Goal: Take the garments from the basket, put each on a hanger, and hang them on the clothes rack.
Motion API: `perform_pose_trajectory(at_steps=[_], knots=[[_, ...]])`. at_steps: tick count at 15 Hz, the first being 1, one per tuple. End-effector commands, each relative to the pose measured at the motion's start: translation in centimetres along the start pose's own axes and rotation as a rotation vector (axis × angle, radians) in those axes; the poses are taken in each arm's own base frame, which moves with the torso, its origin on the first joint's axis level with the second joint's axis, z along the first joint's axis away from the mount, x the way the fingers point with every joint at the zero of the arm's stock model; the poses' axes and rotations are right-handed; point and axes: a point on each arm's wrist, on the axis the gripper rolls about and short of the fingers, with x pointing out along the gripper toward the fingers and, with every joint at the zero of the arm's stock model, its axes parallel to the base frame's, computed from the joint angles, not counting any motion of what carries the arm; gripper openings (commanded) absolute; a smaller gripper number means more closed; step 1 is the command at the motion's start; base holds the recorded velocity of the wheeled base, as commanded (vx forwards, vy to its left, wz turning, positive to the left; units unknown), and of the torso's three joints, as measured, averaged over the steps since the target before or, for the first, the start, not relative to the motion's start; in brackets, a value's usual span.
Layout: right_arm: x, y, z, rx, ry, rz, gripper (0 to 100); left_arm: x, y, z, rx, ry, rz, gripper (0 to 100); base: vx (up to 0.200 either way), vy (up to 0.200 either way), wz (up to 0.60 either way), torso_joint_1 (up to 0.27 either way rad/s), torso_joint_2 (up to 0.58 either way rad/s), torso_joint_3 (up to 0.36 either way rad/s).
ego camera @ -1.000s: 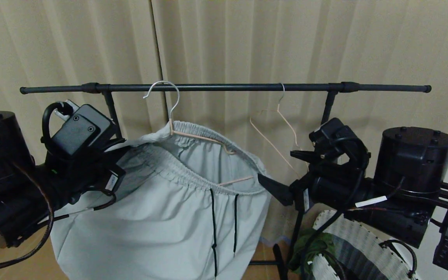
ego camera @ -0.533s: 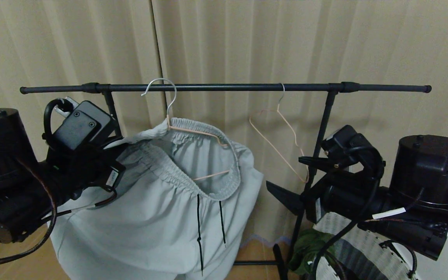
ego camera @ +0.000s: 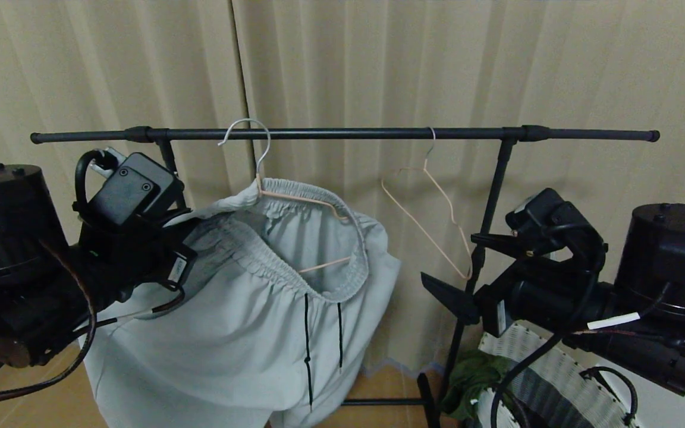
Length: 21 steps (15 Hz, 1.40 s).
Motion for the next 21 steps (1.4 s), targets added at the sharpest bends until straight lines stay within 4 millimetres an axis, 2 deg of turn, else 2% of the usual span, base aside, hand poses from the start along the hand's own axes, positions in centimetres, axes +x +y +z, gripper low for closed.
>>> perform_pose_trajectory(at_steps=[1,2,5,7,9,12,16,21], knots=[[-0.2,-0.3,0.6,-0.037,-0.026,-0.006,100,0.3,-0.4,0.0,-0.003,0.002,-0.015,0,0.0,0.0,0.0,0.0,0.0,0.0],[-0.2,-0.3,0.6,-0.037,-0.026,-0.006,100,0.3,-0.4,0.0,-0.003,0.002,-0.015,0,0.0,0.0,0.0,0.0,0.0,0.0],[0.6,-0.5,3.6,-0.073,-0.115,-0.016,100,0.1,-1.1,0.2,0.001,-0.008,-0.045,0,0.0,0.0,0.0,0.0,0.0,0.0],[0.9,-0.5,4.4,-0.084,-0.141,-0.02,100,-0.1,-1.7,0.3,-0.015,-0.015,-0.071,0,0.0,0.0,0.0,0.0,0.0,0.0],[1.2,-0.3,4.6,-0.094,-0.144,-0.012,100,-0.2,-2.2,0.4,-0.03,-0.022,-0.092,0,0.0,0.0,0.0,0.0,0.0,0.0],[2.3,1.2,3.9,-0.119,-0.114,0.038,100,-0.7,-3.3,1.1,-0.025,-0.053,-0.139,0,0.0,0.0,0.0,0.0,0.0,0.0],[4.1,3.0,2.3,-0.156,-0.057,0.09,100,-1.2,-4.1,1.7,-0.021,-0.08,-0.176,0,0.0,0.0,0.0,0.0,0.0,0.0],[5.3,3.2,2.6,-0.171,-0.062,0.083,100,-2.0,-5.3,2.0,-0.004,-0.108,-0.234,0,0.0,0.0,0.0,0.0,0.0,0.0]])
